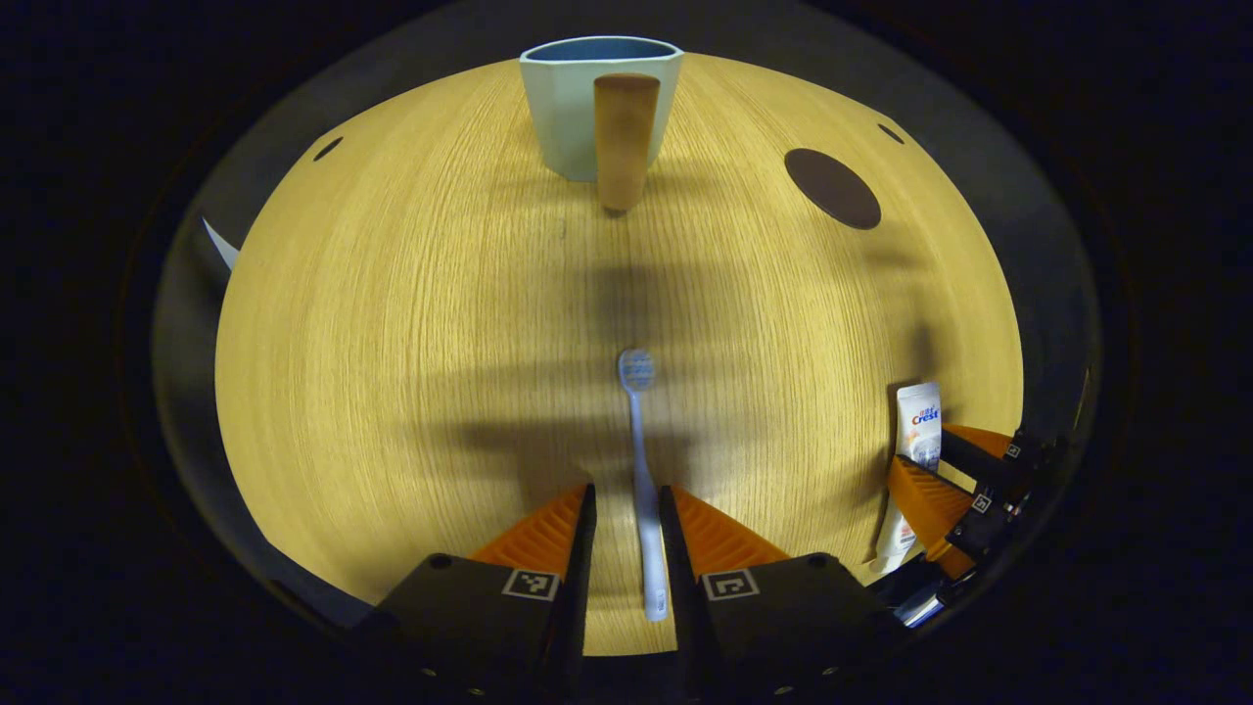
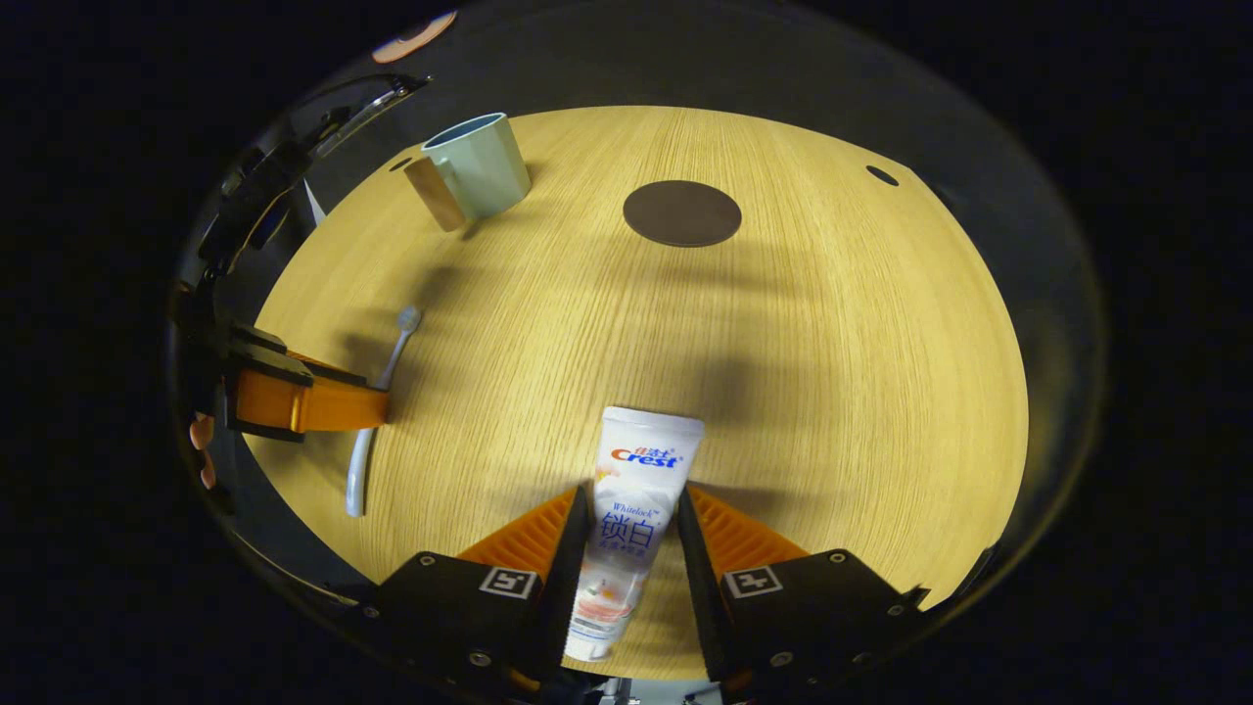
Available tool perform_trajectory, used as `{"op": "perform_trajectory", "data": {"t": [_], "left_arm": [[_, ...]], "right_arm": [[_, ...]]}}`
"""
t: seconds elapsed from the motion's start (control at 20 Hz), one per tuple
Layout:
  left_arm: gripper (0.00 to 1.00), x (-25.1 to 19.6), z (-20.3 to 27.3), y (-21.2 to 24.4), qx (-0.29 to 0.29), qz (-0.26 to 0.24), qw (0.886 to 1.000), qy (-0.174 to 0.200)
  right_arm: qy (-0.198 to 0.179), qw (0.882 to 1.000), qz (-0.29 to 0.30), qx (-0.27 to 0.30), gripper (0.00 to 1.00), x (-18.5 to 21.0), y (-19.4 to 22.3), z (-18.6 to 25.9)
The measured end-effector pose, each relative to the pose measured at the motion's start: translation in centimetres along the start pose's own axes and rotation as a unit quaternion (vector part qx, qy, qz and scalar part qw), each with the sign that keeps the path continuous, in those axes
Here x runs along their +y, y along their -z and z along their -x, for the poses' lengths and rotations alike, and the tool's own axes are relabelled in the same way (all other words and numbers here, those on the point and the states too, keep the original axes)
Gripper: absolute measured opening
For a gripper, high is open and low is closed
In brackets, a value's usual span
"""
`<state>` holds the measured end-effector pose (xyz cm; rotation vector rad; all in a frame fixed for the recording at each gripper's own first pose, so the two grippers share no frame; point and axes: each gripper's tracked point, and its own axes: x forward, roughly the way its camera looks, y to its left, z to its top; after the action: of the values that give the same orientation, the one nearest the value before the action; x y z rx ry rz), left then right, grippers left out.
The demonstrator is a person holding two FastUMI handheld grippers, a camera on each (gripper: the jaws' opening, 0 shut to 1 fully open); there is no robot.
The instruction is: Put the toothbrush and toothpaste on the desktop into the cup, then pick up the cup and place it on the coaster on the desktop.
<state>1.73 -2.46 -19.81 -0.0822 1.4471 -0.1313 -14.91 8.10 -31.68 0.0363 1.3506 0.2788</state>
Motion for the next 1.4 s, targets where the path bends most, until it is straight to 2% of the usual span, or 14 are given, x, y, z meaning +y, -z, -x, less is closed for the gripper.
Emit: {"op": "perform_trajectory", "data": {"t": [0.05,0.1,0.2,0.25,0.3,0.5,0.8,1.0,1.15,1.4], "left_arm": [[0.27,0.2,0.1,-0.2,-0.002,0.002,1.0,-0.007],[0.15,-0.2,0.6,-0.8,-0.008,-0.003,1.0,-0.003],[0.16,-0.3,0.1,-1.0,-0.015,-0.004,1.0,0.0],[0.1,-0.5,0.1,-0.8,-0.019,-0.008,1.0,0.006],[0.1,-0.5,0.1,-1.0,-0.023,-0.006,1.0,0.01],[0.06,0.1,0.4,-1.0,-0.042,-0.001,0.999,0.024],[0.06,1.1,0.7,-1.5,-0.058,0.019,0.998,0.027],[0.06,1.3,2.8,-4.0,-0.107,0.004,0.994,0.028],[0.06,1.8,2.8,-4.5,-0.146,-0.009,0.989,0.02],[0.06,1.5,1.7,-4.2,-0.199,0.0,0.979,0.045]], "right_arm": [[-0.008,1.0,0.004,-0.001,0.52,0.1,0.2,0.0],[-0.012,1.0,0.004,-0.011,0.42,-0.1,0.1,0.3],[-0.021,1.0,0.0,-0.016,0.34,0.3,-0.1,0.2],[-0.026,0.999,0.0,-0.02,0.31,0.5,-0.2,0.2],[-0.03,0.999,0.004,-0.023,0.24,0.4,-0.3,0.2],[-0.048,0.998,-0.001,-0.039,0.15,0.4,-0.6,0.3],[-0.048,0.997,-0.016,-0.066,0.15,0.5,-1.2,0.6],[-0.053,0.994,-0.022,-0.093,0.15,0.2,-2.5,1.8],[-0.067,0.991,-0.032,-0.114,0.15,-0.3,-3.4,3.4],[-0.071,0.981,-0.043,-0.174,0.15,-1.6,-5.5,6.7]]}}
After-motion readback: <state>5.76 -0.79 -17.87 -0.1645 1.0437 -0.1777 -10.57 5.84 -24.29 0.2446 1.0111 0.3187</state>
